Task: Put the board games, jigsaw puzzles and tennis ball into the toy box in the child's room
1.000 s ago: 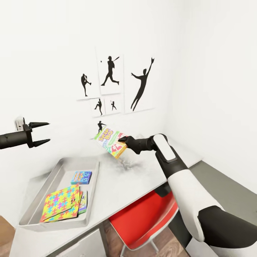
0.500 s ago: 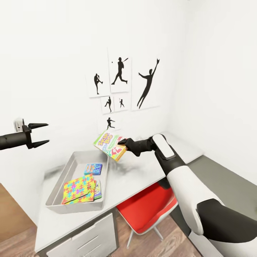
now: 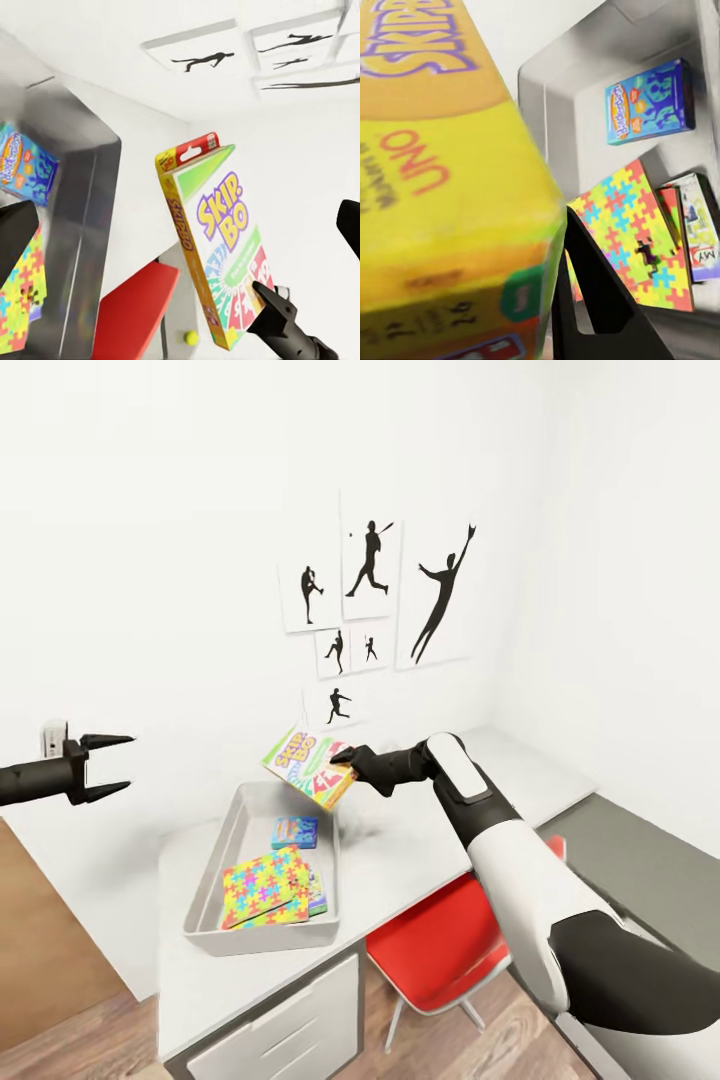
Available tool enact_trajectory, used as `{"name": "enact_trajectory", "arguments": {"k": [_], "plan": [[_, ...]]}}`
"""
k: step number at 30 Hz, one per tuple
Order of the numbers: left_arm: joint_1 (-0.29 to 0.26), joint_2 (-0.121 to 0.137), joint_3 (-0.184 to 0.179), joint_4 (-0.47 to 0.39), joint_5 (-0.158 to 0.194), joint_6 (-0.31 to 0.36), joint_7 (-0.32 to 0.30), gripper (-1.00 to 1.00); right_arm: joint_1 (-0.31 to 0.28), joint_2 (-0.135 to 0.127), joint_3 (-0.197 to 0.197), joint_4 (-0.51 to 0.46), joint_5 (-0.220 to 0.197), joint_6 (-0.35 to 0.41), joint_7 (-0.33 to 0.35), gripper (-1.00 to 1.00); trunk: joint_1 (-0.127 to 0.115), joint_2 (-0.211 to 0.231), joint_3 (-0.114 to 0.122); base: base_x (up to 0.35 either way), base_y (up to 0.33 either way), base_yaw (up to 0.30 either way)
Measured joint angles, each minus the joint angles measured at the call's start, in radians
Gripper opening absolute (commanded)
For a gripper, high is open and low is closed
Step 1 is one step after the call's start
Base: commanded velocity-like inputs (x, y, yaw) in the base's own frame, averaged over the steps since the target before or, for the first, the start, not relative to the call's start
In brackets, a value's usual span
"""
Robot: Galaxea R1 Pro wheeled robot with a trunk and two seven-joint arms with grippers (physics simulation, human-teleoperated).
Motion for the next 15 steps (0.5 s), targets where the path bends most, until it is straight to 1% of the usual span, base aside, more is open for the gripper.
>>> {"name": "enact_trajectory", "arguments": {"k": [4, 7, 10, 12, 15], "plan": [[0.011, 0.0, -0.003, 0.003, 0.0, 0.0, 0.0, 1.0, 0.0, 0.0, 0.0, 0.005, -0.001, -0.001, 0.0, -1.0, 0.0, 0.0, 0.0, 0.0, 0.289, 0.0], [0.034, 0.0, -0.003, 0.004, -0.001, 0.0, -0.001, 1.0, -0.001, 0.0, 0.0, 0.016, 0.001, -0.003, 0.0, -1.0, 0.0, 0.0, 0.0, 0.0, 0.289, 0.0], [0.045, 0.0, -0.003, 0.004, 0.0, 0.0, -0.002, 1.0, -0.002, 0.0, 0.0, 0.025, -0.003, -0.005, 0.0, -1.0, 0.0, 0.0, 0.0, 0.0, 0.284, 0.0], [0.048, 0.0, -0.004, 0.004, 0.0, 0.0, -0.001, 1.0, -0.003, 0.0, 0.0, 0.027, -0.004, -0.006, 0.0, -1.0, 0.0, 0.0, 0.0, -0.014, 0.219, 0.0], [0.051, 0.0, -0.005, 0.005, 0.0, 0.0, -0.001, 1.0, -0.003, 0.0, -0.001, 0.032, -0.007, -0.009, 0.0, -1.0, 0.0, 0.0, 0.0, -0.131, 0.159, 0.0]]}}
